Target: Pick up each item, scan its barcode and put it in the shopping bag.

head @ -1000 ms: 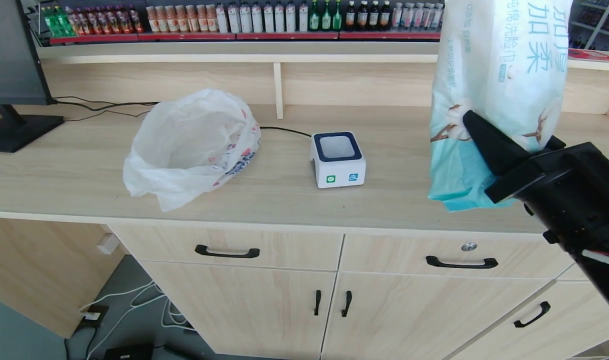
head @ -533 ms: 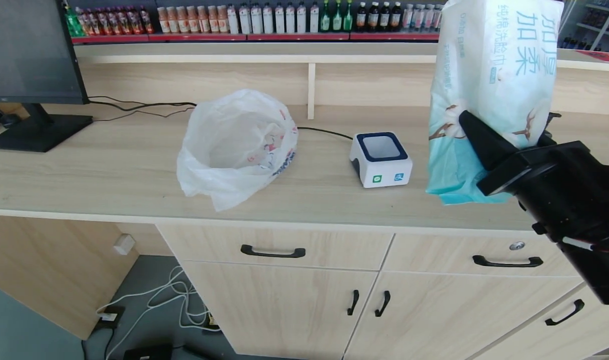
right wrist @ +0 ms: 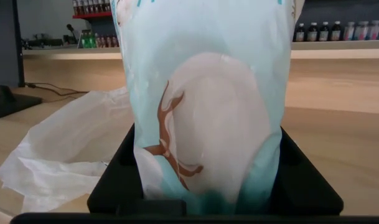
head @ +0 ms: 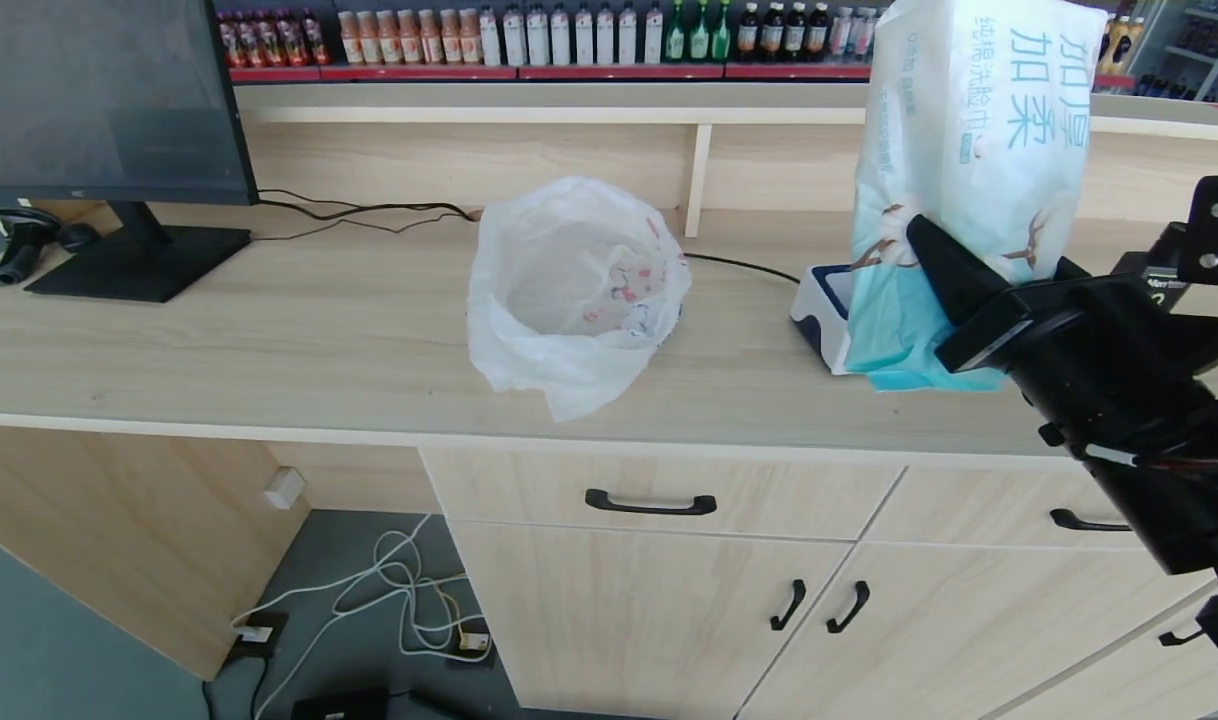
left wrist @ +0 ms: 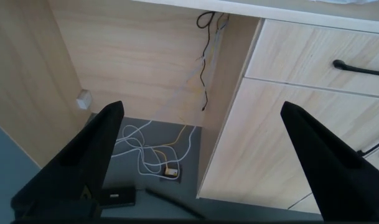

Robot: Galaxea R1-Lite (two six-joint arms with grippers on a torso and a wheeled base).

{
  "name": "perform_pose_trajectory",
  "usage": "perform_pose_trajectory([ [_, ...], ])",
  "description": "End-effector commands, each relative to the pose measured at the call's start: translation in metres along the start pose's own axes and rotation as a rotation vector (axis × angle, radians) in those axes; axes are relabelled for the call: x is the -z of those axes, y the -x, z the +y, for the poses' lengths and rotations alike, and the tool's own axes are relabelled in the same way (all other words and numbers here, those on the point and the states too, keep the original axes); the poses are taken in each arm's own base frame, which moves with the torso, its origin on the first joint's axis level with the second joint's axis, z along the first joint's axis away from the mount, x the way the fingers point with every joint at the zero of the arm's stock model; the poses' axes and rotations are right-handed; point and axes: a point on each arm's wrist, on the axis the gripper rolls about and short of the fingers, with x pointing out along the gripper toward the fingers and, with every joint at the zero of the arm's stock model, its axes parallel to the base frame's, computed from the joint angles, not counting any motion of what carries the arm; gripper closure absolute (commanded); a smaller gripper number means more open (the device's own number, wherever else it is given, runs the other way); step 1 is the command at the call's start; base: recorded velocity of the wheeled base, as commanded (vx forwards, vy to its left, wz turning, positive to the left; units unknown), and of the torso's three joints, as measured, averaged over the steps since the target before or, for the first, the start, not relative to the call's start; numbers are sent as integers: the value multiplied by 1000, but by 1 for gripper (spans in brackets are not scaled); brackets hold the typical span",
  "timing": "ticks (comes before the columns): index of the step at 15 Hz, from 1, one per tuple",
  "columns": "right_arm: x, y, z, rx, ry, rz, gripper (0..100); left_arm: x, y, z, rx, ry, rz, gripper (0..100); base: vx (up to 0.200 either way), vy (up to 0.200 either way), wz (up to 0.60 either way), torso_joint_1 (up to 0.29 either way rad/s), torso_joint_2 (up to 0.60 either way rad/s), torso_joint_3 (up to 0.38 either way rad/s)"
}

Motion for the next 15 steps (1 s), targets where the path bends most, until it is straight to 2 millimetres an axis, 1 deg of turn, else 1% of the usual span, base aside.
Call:
perform_pose_trajectory([
  [1, 0, -1, 0, 0, 0, -4, 100, 0, 0, 0, 1, -3, -1, 0, 0, 200, 0, 2, 7, 2],
  [2, -2, -3, 0, -1, -2, -13, 100, 0, 0, 0, 3, -6, -1, 0, 0, 200, 0, 2, 2, 2],
  [5, 0, -2, 0, -3, 0, -4, 100, 0, 0, 0, 1, -6, -1, 0, 0, 0, 0, 0, 0, 0],
  [11, -3, 2, 0, -3, -1, -8, 100, 0, 0, 0, -1, -4, -1, 0, 200, 0, 0, -2, 1, 4],
  [14, -4, 3, -1, -3, 2, -11, 100, 0, 0, 0, -1, -4, -1, 0, 0, 0, 0, 0, 0, 0],
  [15, -4, 2, 0, -3, 3, -11, 100, 0, 0, 0, 3, -4, -1, 0, 0, 0, 600, 7, 7, -7],
])
